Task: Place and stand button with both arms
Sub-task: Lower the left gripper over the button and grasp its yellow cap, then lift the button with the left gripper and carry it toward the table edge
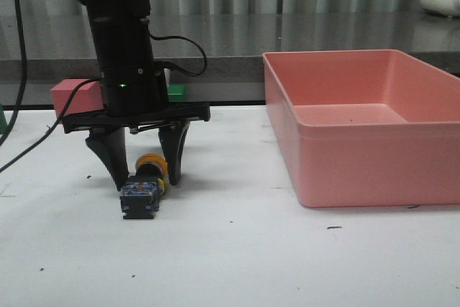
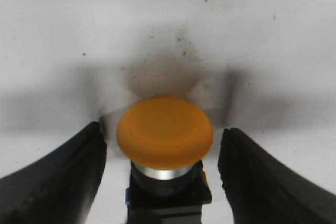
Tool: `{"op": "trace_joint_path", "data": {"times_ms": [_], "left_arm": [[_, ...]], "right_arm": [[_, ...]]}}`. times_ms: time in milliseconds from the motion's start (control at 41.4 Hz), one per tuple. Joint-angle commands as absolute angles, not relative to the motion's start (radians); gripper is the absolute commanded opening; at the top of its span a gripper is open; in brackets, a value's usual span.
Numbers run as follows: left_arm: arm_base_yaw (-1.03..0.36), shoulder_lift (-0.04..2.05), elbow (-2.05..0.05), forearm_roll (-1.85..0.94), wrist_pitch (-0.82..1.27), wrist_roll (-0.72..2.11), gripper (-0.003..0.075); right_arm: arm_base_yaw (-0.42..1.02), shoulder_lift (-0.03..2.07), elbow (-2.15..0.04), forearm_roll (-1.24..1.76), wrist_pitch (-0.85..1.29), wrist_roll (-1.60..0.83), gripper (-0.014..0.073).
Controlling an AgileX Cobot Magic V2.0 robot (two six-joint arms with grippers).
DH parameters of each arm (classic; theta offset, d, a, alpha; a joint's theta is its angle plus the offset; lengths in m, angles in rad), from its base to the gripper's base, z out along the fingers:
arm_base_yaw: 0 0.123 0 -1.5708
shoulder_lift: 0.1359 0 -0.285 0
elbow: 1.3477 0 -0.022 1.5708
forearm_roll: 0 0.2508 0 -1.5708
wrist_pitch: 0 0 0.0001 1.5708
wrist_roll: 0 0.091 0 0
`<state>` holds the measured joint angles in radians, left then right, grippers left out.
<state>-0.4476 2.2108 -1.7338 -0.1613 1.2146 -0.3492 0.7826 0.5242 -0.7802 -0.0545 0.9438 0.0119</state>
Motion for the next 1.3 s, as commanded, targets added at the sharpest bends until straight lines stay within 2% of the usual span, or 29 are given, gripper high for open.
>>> {"op": "trace_joint_path", "data": {"times_ms": [0,169,290,579,820,1038,1279], "left_arm": [[-0.461,2.152,-1.761,-0.180,1.264,-0.361,0.0375],[-0.461,2.152,-1.761,-0.180,1.264,-0.355,0.0220],[-0.461,2.152,-1.761,-0.178,1.264,-0.351,0.0164],[-0.461,2.103,-1.761,-0.122,1.264,-0.271,0.0156],[-0.449,1.944,-1.732,-0.017,1.239,-0.194,0.0155],[-0.382,1.760,-1.612,-0.014,1.165,-0.080,0.0155],[-0.269,1.514,-1.410,-0.020,0.976,0.040,0.0155]], "right_arm": [[0.783,0.528,-0.803,-0.063,0.878,0.000,0.0570],[0.783,0.528,-0.803,-0.063,0.878,0.000,0.0570],[0.783,0.528,-0.803,-0.063,0.878,0.000,0.0570],[0.783,0.528,-0.803,-0.063,0.878,0.000,0.0570],[0.783,0.528,-0.803,-0.063,0.878,0.000,0.0570],[0.783,0.528,-0.803,-0.063,0.878,0.000,0.0570],[0.783,0.528,-0.803,-0.063,0.878,0.000,0.0570]]}}
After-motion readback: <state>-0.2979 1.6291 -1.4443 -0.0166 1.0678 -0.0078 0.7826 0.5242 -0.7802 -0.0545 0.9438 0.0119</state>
